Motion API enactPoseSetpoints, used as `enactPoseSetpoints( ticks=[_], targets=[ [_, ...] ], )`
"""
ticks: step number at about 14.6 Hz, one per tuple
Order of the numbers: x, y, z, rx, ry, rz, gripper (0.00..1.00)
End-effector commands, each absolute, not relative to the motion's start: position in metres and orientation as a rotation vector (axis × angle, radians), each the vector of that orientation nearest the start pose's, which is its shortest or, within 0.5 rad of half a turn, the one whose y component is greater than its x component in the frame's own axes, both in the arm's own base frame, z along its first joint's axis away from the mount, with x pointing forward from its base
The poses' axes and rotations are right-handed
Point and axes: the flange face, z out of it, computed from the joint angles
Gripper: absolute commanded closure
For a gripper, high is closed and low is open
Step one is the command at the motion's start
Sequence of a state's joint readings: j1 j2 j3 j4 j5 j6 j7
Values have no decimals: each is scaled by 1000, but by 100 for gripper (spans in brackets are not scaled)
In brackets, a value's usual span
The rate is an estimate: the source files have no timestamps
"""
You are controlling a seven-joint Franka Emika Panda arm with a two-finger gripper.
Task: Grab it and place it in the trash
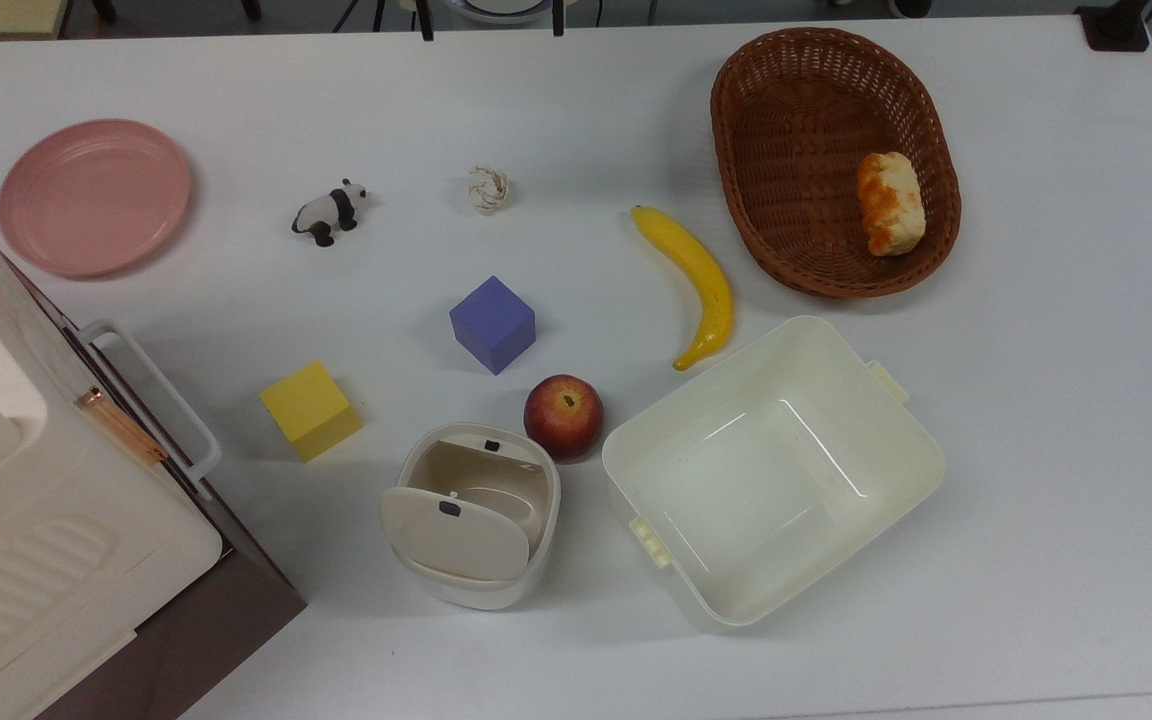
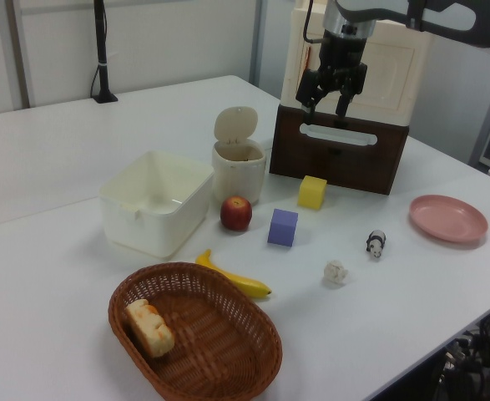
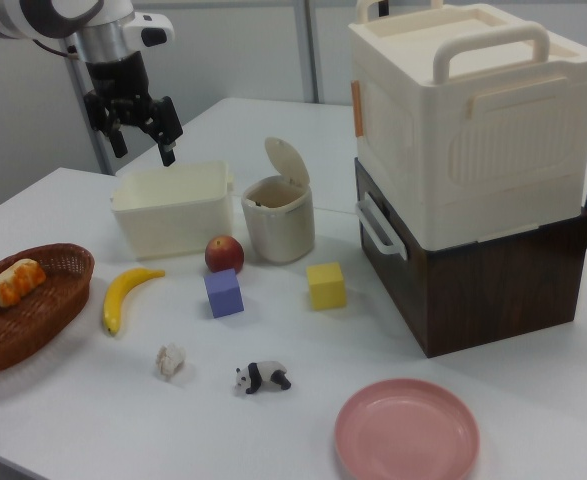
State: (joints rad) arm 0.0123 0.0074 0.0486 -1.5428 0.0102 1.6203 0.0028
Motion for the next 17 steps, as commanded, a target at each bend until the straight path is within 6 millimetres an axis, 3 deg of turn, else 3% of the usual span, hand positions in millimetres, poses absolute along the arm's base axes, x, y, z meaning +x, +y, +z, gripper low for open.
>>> enactPoseSetpoints(
  ticks=[1, 14, 15, 17],
  targets=[
    [546, 27, 639, -3095, -119, 2, 0],
    [545, 24, 637, -3100, -57, 11, 0],
    [546, 27, 632, -3102, -71, 25, 0],
    [546, 35, 603, -3109, -114, 108, 0]
  ],
)
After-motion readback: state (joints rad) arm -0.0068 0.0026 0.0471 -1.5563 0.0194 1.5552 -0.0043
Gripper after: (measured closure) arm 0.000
